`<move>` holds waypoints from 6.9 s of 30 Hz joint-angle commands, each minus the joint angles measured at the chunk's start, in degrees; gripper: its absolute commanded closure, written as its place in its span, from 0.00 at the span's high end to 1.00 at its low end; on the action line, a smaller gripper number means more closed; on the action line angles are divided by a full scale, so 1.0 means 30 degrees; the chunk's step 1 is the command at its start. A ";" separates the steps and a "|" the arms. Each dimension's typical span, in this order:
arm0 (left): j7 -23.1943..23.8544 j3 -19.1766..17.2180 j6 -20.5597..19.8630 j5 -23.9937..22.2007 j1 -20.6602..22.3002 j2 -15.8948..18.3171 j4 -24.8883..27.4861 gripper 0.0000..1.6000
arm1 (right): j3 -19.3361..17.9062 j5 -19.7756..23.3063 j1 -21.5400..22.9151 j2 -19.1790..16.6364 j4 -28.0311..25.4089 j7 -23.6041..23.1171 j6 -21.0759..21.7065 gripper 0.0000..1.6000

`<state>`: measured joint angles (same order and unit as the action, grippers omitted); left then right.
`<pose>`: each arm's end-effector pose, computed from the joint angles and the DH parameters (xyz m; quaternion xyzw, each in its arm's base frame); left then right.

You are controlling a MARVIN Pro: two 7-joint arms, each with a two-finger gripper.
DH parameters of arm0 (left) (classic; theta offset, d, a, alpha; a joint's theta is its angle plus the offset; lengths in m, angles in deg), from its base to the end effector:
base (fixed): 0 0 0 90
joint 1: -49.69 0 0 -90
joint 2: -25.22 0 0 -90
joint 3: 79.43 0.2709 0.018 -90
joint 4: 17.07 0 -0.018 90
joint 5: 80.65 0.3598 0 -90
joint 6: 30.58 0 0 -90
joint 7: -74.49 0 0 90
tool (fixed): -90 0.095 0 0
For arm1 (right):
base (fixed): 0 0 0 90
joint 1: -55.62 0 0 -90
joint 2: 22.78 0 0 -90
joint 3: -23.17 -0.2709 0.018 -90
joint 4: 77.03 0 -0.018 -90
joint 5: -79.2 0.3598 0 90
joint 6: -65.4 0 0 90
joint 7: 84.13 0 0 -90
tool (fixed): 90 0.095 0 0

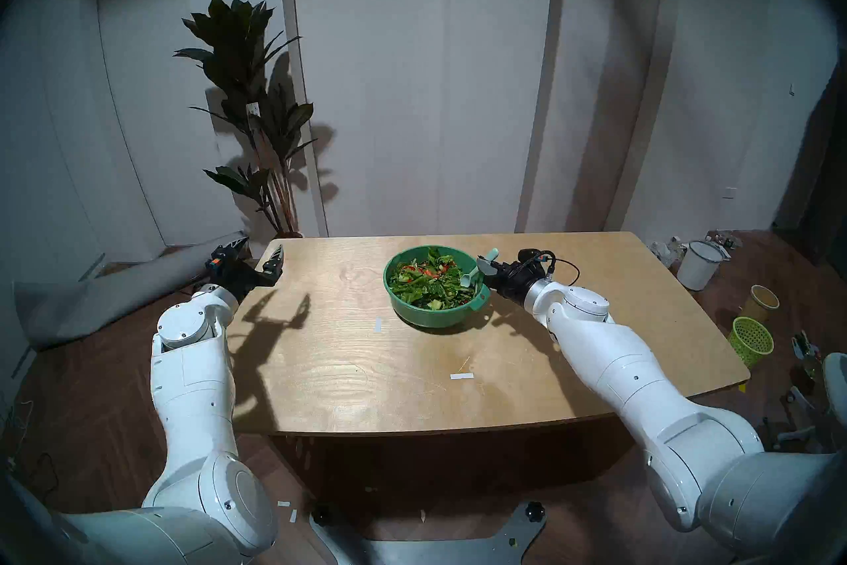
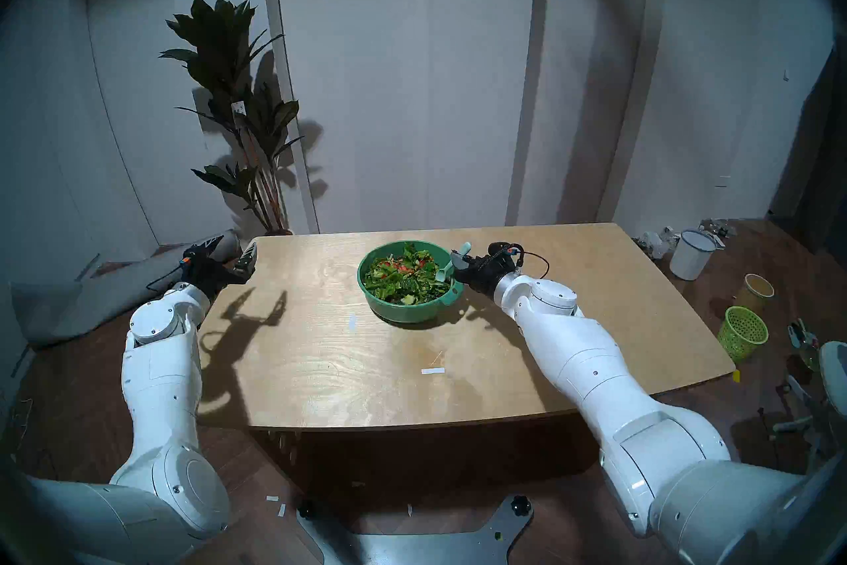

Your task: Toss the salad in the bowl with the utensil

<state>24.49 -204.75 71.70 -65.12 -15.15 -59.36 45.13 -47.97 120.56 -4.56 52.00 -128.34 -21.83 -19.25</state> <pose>0.5211 0.2196 -0.2750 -0.6820 0.1003 -0.7243 0.0133 0.5723 0.0068 -0.3240 -0.7462 -0.0516 -0.5819 0.3192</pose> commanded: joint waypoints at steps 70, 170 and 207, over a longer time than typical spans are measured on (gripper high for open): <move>-0.0296 0.0477 -0.0061 -0.0457 0.0363 0.0329 0.0273 1.00 | -0.1361 -0.0838 -0.0230 0.1090 -0.0925 0.3463 -0.1635 1.00; -0.0612 0.1003 -0.0076 -0.0959 0.0173 0.0642 0.0210 1.00 | -0.2522 -0.2010 0.0624 0.0226 -0.4925 0.2627 -0.3675 1.00; -0.0736 0.1236 -0.0035 -0.1176 0.0112 0.0805 0.0075 1.00 | -1.0181 -0.7151 -0.5442 -0.3426 -0.8938 0.5578 -0.5954 1.00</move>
<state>22.36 -201.06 71.42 -68.49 -15.90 -57.28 44.49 -75.62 97.78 -14.73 38.68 -155.64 -6.38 -37.31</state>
